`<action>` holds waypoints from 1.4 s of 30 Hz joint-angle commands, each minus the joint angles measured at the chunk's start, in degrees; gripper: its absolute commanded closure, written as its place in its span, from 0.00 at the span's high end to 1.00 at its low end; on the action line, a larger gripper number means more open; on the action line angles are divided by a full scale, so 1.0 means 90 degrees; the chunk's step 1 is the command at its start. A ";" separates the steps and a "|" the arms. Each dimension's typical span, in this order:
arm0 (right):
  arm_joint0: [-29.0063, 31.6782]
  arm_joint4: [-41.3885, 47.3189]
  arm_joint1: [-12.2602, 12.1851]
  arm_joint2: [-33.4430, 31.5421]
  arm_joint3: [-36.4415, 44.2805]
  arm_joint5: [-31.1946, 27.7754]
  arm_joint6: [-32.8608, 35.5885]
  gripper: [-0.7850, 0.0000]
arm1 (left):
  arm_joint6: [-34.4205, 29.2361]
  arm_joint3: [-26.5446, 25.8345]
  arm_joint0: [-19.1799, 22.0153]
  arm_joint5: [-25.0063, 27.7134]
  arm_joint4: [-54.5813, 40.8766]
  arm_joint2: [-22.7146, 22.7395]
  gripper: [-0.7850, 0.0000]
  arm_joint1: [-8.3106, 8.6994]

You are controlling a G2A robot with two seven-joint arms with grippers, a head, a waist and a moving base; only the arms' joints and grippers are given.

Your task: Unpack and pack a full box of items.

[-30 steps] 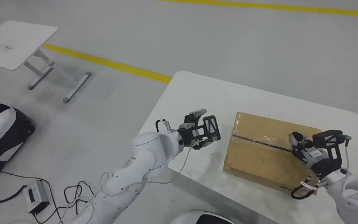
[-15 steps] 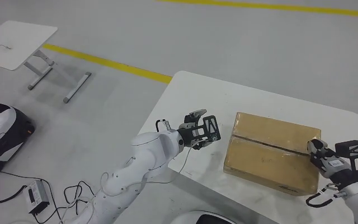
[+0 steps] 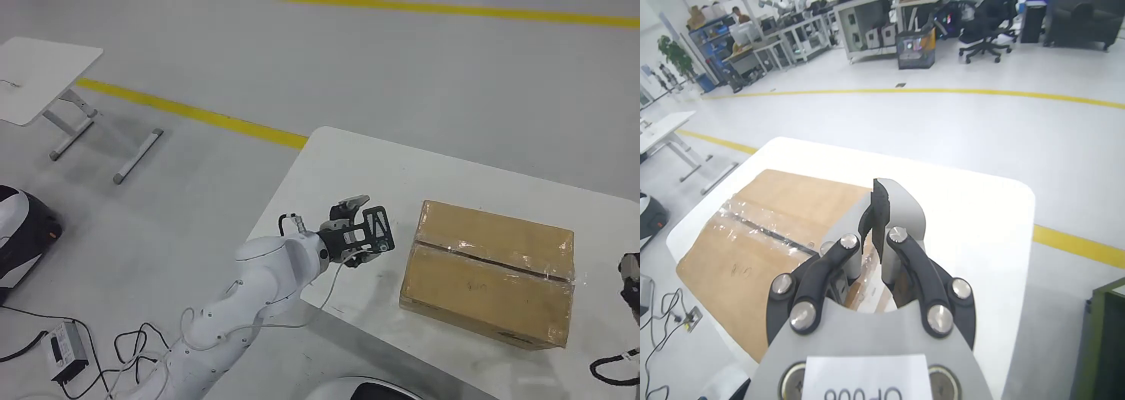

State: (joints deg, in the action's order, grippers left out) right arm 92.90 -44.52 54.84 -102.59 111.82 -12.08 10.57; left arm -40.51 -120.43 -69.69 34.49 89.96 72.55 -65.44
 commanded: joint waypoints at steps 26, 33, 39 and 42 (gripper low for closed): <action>0.1735 0.0256 0.0289 -0.0631 0.0742 0.0687 -0.1481 0.49 | 0.1607 -0.0003 -0.0564 -0.2820 -0.0189 0.0500 1.00 -0.0125; 0.1735 0.0257 0.0289 -0.0631 0.0742 0.0687 -0.1482 0.90 | 0.1607 -0.0003 -0.0564 -0.2820 -0.0189 0.0500 1.00 -0.0125; 0.1735 0.0257 0.0289 -0.0631 0.0742 0.0687 -0.1482 1.00 | 0.1607 -0.0003 -0.0565 -0.2820 -0.0189 0.0500 1.00 -0.0125; 0.1735 0.0257 0.0289 -0.0631 0.0742 0.0687 -0.1482 1.00 | 0.1607 -0.0003 -0.0565 -0.2820 -0.0189 0.0500 1.00 -0.0125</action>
State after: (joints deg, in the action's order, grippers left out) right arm 108.52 -42.21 57.44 -108.27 118.50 -5.90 -2.76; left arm -26.05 -120.46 -74.77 9.11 88.26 77.05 -66.56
